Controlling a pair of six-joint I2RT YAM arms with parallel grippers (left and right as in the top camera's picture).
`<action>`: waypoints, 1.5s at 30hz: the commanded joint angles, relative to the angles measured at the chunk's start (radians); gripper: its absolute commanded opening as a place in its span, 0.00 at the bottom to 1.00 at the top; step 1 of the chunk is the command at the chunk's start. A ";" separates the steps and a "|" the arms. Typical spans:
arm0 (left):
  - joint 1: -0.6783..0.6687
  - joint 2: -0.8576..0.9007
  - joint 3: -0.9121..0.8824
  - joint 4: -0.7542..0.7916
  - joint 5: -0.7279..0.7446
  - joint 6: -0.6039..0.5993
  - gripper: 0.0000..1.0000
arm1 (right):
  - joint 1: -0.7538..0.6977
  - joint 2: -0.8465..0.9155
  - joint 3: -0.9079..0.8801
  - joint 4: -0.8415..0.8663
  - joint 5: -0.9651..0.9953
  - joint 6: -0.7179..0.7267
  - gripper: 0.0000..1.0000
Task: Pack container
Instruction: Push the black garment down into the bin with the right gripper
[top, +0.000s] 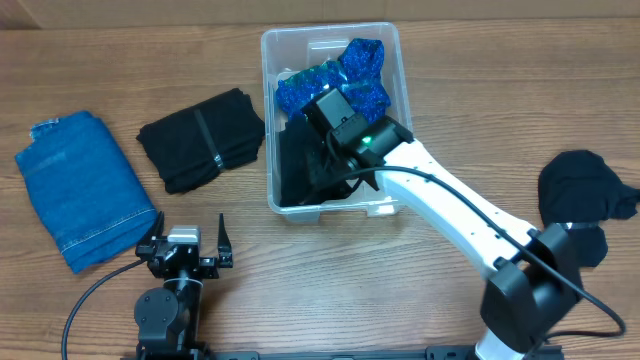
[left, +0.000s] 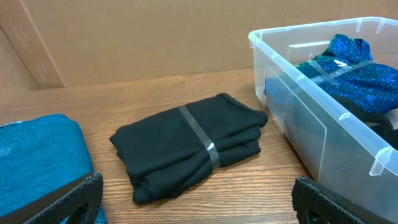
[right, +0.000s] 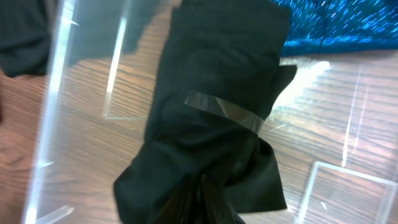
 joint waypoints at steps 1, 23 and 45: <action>-0.005 -0.003 -0.005 0.002 -0.010 0.023 1.00 | -0.003 0.069 0.019 0.005 0.013 -0.004 0.07; -0.005 -0.003 -0.005 0.002 -0.009 0.023 1.00 | -0.004 0.161 0.182 -0.110 0.018 -0.058 0.07; -0.005 -0.003 -0.005 0.002 -0.009 0.023 1.00 | -0.126 0.296 0.245 0.023 0.124 0.048 0.10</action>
